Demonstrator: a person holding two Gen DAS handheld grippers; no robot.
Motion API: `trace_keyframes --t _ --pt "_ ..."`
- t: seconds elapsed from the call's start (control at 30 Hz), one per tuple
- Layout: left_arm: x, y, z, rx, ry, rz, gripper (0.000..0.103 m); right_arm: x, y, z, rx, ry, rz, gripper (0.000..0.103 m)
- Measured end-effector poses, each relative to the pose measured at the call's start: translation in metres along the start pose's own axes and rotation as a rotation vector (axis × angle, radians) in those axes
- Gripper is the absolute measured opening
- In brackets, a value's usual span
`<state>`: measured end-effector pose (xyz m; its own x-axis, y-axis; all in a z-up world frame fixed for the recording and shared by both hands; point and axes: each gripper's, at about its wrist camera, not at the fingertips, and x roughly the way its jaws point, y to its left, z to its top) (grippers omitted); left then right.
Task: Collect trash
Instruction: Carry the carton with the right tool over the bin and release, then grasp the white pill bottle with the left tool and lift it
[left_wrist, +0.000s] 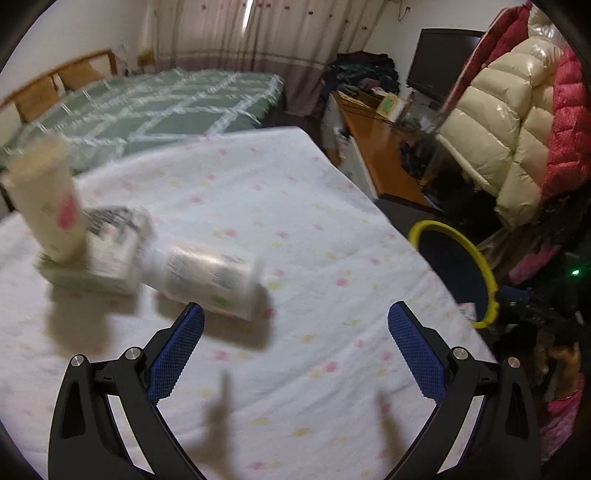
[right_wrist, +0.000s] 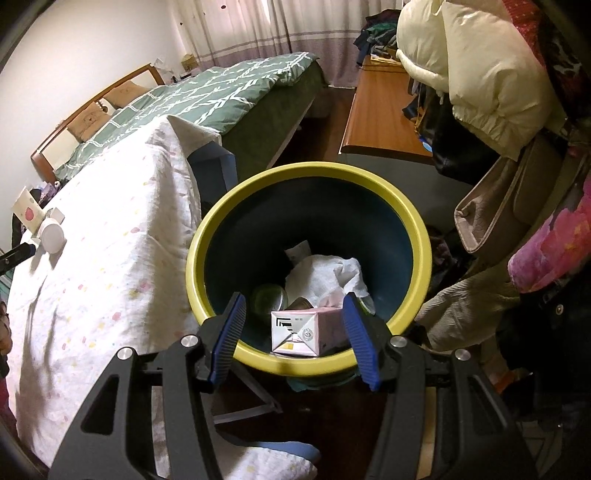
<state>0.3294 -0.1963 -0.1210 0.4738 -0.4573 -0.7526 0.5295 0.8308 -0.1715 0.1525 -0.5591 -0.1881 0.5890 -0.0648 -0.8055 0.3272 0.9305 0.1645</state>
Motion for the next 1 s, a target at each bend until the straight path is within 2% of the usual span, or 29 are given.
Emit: trace_keyframes --t 0.07,0.17,0.4,0.67,0.77,1.0 --pt "-0.006 0.01 0.007 -0.001 -0.018 0.044 0.098 0.0 0.002 0.001 -0.002 -0.003 0.008 0.052" --pt "-0.005 0.024 0.017 -0.017 -0.025 0.052 0.098 0.002 0.005 0.002 -0.007 -0.002 0.018 0.052" --pt "0.018 0.033 0.021 0.062 0.013 0.115 0.098 0.006 0.003 0.0 -0.006 0.01 0.019 0.052" --pt "0.03 0.033 0.02 0.099 0.013 0.15 0.098 0.016 0.001 0.002 -0.006 0.03 0.021 0.052" --pt "0.025 0.034 0.026 0.108 -0.028 0.161 0.098 0.018 0.002 0.002 -0.005 0.032 0.023 0.052" --pt "0.04 0.037 0.029 0.133 0.023 0.142 0.098 0.023 0.003 0.002 -0.011 0.044 0.03 0.052"
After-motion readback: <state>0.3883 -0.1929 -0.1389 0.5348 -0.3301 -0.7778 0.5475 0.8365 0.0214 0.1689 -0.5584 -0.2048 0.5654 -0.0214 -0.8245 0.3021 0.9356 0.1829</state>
